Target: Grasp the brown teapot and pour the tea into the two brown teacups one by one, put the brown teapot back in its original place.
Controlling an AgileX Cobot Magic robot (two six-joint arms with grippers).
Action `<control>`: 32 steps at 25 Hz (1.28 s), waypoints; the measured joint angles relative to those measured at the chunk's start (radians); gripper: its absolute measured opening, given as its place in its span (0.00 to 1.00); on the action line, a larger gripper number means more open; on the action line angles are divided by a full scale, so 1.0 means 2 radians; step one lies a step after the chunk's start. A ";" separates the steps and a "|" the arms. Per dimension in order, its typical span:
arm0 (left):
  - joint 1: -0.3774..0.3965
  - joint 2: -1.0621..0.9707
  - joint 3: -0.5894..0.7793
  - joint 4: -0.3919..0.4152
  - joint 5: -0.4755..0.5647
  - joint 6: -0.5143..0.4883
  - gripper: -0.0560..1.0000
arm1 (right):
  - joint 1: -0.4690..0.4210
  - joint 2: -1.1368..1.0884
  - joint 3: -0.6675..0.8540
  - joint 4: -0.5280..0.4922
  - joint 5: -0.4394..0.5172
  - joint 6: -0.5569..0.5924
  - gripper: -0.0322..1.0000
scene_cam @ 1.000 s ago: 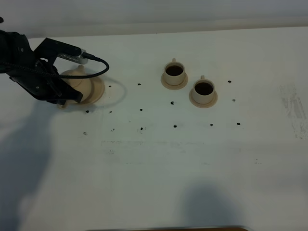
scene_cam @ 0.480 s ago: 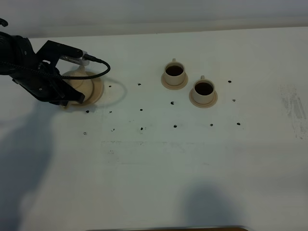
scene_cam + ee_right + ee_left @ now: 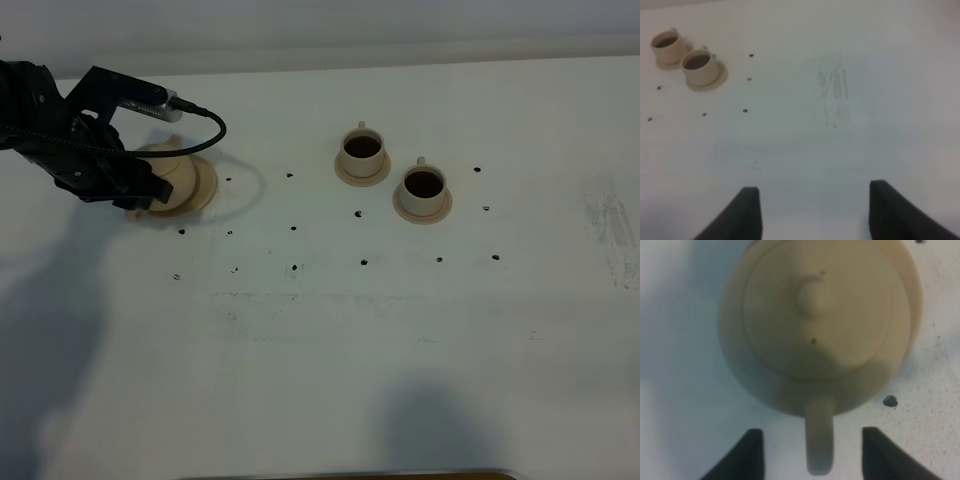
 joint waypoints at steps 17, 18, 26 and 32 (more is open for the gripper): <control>0.099 -0.125 0.000 0.038 0.046 -0.030 0.56 | 0.000 0.000 0.000 0.000 0.000 0.000 0.50; 0.109 -0.139 0.000 0.041 0.055 -0.035 0.56 | 0.000 0.000 0.000 0.000 0.000 0.000 0.50; 0.158 -0.303 0.076 0.025 0.087 -0.041 0.56 | 0.000 0.000 0.000 0.000 0.000 0.000 0.50; 0.159 -0.453 0.184 -0.025 0.126 -0.029 0.56 | 0.000 0.000 0.000 0.000 0.000 0.000 0.50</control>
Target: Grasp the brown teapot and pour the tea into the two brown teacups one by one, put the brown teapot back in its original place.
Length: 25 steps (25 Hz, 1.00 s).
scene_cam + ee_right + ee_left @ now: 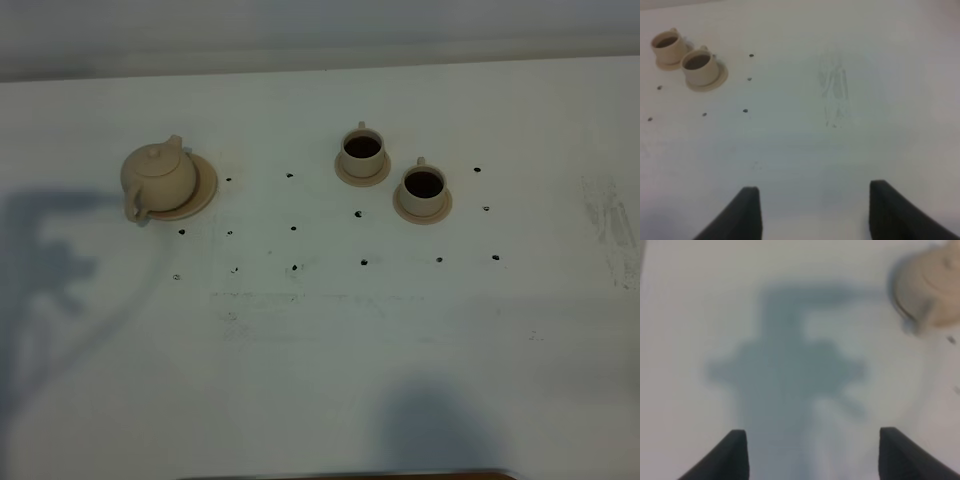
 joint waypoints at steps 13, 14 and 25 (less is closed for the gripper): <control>0.000 -0.317 0.111 -0.066 0.111 0.030 0.56 | 0.000 0.000 0.000 0.000 0.000 0.000 0.50; 0.000 -0.333 0.116 -0.066 0.114 0.028 0.56 | 0.000 0.000 0.000 0.000 0.000 0.000 0.50; -0.054 -0.454 0.183 -0.040 0.122 0.000 0.56 | 0.000 0.000 0.000 0.000 0.000 0.000 0.50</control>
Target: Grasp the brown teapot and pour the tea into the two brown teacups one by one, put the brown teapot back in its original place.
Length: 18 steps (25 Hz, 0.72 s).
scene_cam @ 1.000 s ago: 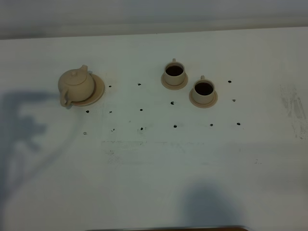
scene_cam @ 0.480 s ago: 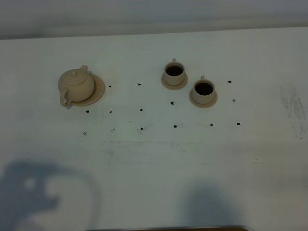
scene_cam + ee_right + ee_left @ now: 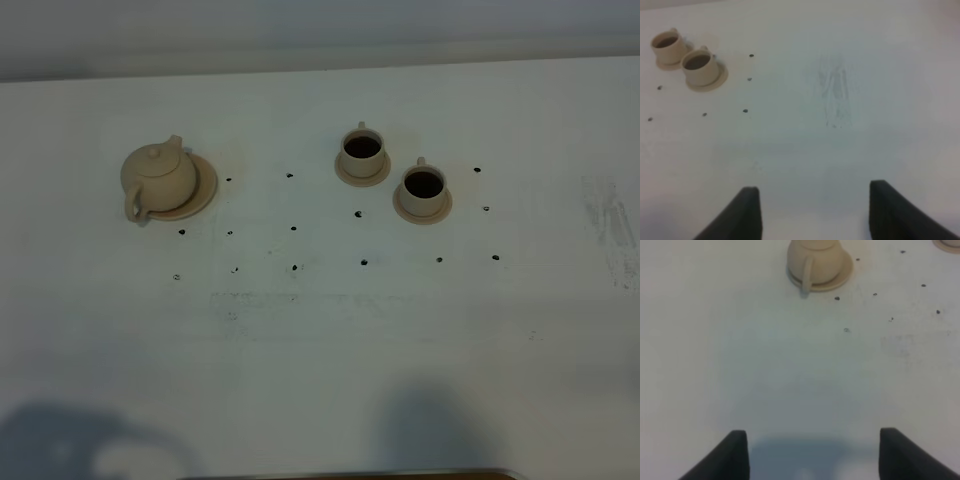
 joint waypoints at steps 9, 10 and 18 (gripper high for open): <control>-0.060 -0.043 0.024 0.022 0.015 -0.034 0.56 | 0.000 0.000 0.000 0.000 0.000 0.000 0.50; -0.062 -0.049 0.028 0.026 0.019 -0.041 0.56 | 0.000 0.000 0.000 0.000 0.000 0.000 0.50; -0.064 -0.058 0.031 0.089 0.022 -0.121 0.56 | 0.000 0.000 0.000 0.000 0.000 0.000 0.50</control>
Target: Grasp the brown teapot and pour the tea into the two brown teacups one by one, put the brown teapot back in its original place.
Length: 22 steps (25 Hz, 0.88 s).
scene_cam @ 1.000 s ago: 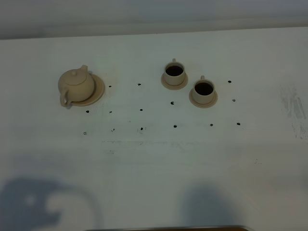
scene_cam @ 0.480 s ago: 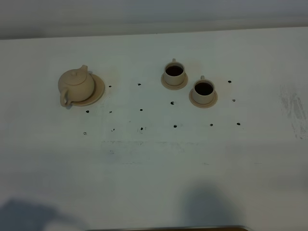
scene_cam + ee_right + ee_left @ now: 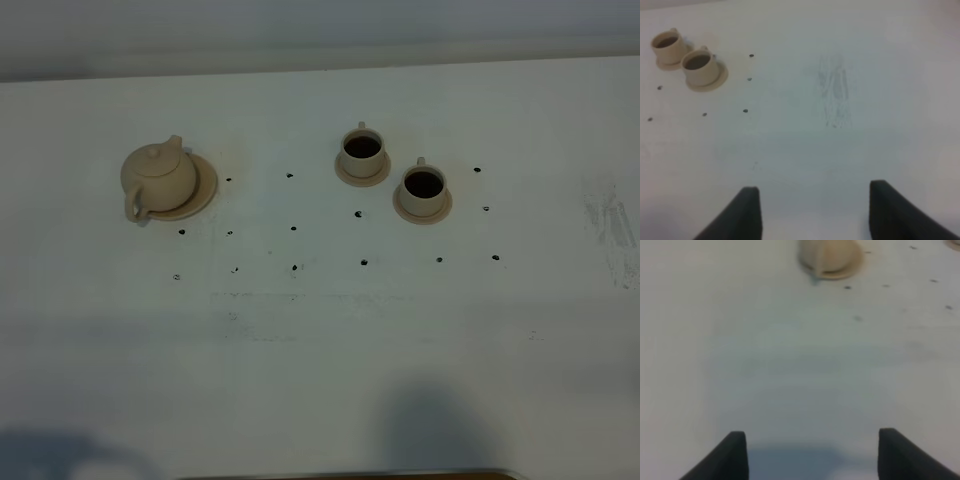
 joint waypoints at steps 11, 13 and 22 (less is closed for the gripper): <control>-0.007 0.000 0.000 0.018 0.000 -0.003 0.56 | 0.000 0.000 0.000 0.000 0.000 0.000 0.50; -0.019 0.000 0.000 0.022 0.000 -0.007 0.56 | 0.000 0.000 0.000 0.000 0.000 0.000 0.50; -0.015 0.000 0.000 0.023 0.000 -0.013 0.56 | 0.000 0.000 0.000 0.000 0.000 0.000 0.50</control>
